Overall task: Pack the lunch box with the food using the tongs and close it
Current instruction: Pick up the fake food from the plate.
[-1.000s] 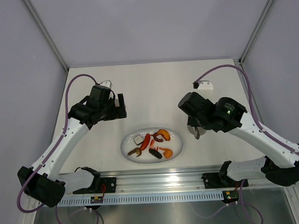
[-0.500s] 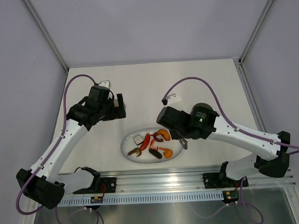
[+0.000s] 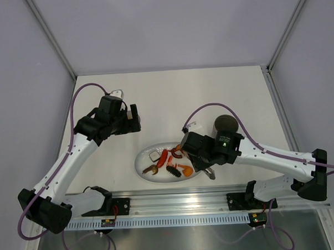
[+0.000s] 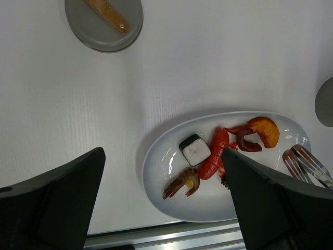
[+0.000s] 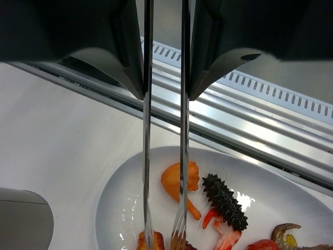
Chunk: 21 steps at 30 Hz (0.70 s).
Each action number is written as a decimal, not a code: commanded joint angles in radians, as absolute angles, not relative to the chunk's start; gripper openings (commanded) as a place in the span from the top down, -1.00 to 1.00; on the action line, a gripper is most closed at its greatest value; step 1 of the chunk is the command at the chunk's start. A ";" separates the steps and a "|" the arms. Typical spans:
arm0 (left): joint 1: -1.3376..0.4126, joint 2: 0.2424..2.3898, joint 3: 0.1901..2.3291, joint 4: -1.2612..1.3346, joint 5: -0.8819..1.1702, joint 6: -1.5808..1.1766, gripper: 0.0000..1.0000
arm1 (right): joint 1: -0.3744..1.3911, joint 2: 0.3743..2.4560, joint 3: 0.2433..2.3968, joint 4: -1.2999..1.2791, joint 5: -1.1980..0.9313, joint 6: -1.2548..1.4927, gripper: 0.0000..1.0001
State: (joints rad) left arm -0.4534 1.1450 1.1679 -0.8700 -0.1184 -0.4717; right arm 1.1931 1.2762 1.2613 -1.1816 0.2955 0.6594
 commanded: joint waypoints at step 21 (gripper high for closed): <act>-0.454 1.124 1.158 -0.836 -0.120 -0.479 -0.98 | 1.189 1.373 1.258 -1.132 0.353 0.604 -0.17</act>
State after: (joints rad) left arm -0.4534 1.1450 1.1599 -0.8696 -0.1188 -0.4721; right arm 1.1927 1.3674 1.2396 -1.1450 0.3065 0.6262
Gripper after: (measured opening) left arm 0.988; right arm 0.582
